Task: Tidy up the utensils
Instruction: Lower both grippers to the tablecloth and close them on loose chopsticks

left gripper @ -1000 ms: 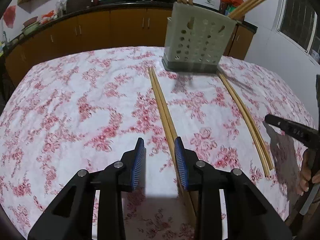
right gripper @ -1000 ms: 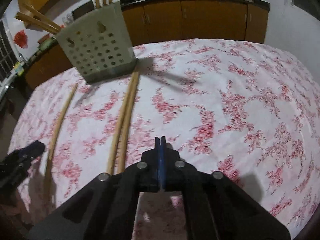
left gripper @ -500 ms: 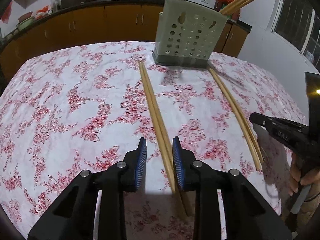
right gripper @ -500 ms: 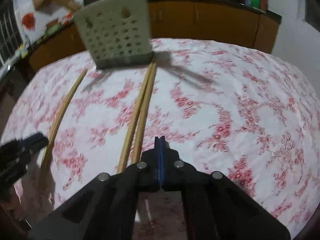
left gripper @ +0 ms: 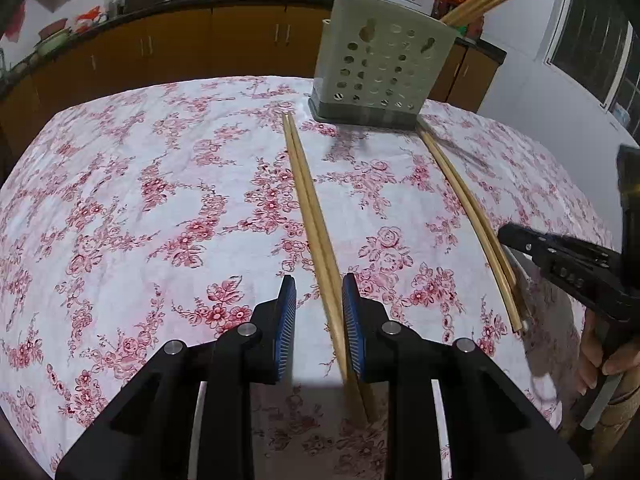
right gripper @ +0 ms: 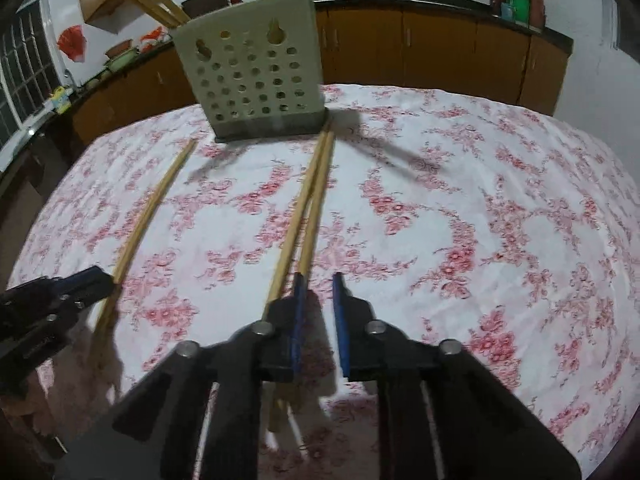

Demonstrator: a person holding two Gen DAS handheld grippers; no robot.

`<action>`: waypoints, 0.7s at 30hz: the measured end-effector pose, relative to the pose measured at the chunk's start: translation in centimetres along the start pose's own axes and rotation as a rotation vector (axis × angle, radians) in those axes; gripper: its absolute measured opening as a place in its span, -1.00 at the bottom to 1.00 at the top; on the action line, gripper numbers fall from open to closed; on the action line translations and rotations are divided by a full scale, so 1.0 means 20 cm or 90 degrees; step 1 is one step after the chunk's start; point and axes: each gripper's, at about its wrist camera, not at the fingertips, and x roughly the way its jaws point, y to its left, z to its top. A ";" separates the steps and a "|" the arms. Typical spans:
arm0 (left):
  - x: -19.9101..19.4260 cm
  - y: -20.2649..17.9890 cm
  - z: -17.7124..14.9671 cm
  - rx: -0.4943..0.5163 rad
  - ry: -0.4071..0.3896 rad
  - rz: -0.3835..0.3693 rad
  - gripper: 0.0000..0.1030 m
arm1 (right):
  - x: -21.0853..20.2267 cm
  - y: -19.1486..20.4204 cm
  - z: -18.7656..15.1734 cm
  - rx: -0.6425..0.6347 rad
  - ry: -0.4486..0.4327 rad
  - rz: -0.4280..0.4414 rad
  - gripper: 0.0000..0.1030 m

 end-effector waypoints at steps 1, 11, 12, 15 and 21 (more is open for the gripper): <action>0.00 0.00 0.00 -0.002 -0.001 -0.001 -0.50 | -0.01 -0.02 0.00 0.006 -0.003 -0.003 -0.95; 0.00 0.01 -0.01 -0.001 -0.001 0.006 -0.54 | -0.06 -0.07 -0.02 0.020 -0.024 0.040 -0.72; 0.00 0.01 0.00 -0.004 -0.001 0.007 -0.54 | -0.07 -0.05 -0.02 0.013 -0.027 0.043 -0.60; -0.01 0.02 0.00 -0.004 -0.001 0.009 -0.54 | -0.07 0.01 -0.01 -0.007 -0.027 0.046 -0.59; -0.01 0.01 -0.01 0.004 -0.001 0.015 -0.54 | -0.02 0.06 -0.03 -0.030 -0.005 0.024 -0.81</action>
